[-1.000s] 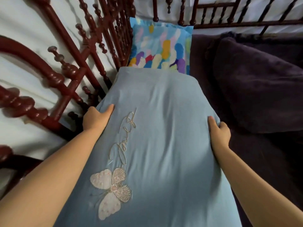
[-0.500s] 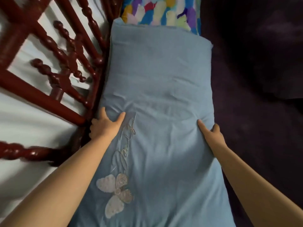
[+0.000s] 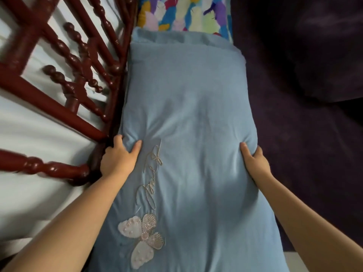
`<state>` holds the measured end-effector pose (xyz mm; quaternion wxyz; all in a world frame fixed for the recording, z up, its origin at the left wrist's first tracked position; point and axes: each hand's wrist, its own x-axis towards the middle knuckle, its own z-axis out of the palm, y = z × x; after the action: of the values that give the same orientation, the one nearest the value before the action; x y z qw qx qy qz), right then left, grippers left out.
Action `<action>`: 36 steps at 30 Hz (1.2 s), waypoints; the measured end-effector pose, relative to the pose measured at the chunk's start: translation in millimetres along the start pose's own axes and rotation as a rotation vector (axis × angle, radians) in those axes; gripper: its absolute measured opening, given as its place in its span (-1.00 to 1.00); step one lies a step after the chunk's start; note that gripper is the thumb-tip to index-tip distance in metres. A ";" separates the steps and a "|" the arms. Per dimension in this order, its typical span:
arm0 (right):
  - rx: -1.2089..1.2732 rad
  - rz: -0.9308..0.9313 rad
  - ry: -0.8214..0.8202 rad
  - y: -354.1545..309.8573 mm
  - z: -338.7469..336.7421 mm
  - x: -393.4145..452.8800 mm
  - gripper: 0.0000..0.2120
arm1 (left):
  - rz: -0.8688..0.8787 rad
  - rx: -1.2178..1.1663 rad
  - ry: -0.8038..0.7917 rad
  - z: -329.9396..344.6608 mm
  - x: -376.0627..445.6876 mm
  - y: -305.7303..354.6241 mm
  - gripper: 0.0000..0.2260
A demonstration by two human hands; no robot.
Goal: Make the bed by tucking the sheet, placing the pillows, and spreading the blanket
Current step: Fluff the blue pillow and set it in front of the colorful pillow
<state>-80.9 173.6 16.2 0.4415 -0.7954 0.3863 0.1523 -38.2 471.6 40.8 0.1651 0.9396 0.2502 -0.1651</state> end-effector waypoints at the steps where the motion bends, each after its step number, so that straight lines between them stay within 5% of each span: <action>1: -0.068 0.008 -0.024 -0.6 2.9 4.8 -0.41 | -0.025 0.052 -0.015 1.6 2.3 1.6 -0.44; 7: -0.345 0.008 -0.086 -1.3 2.3 18.1 -0.34 | 0.103 0.262 0.078 3.2 -5.2 34.9 -0.62; 14: -0.486 -0.166 -0.199 -5.2 -39.4 13.7 -0.49 | 0.392 0.286 0.095 7.8 -30.4 100.6 -0.70; 23: -0.489 -0.415 -0.077 -22.6 -185.4 17.7 -0.53 | 0.646 0.264 0.121 -0.6 -108.6 246.4 -0.73; 36: -0.547 -0.594 0.092 -33.6 -400.6 56.0 -0.63 | 0.689 0.142 0.210 -11.6 -213.3 421.4 -0.78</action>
<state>-58.6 -171.3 229.1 0.2205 -0.9665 0.1043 0.0794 10.6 41.8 230.9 0.1189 0.9897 -0.0776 -0.0195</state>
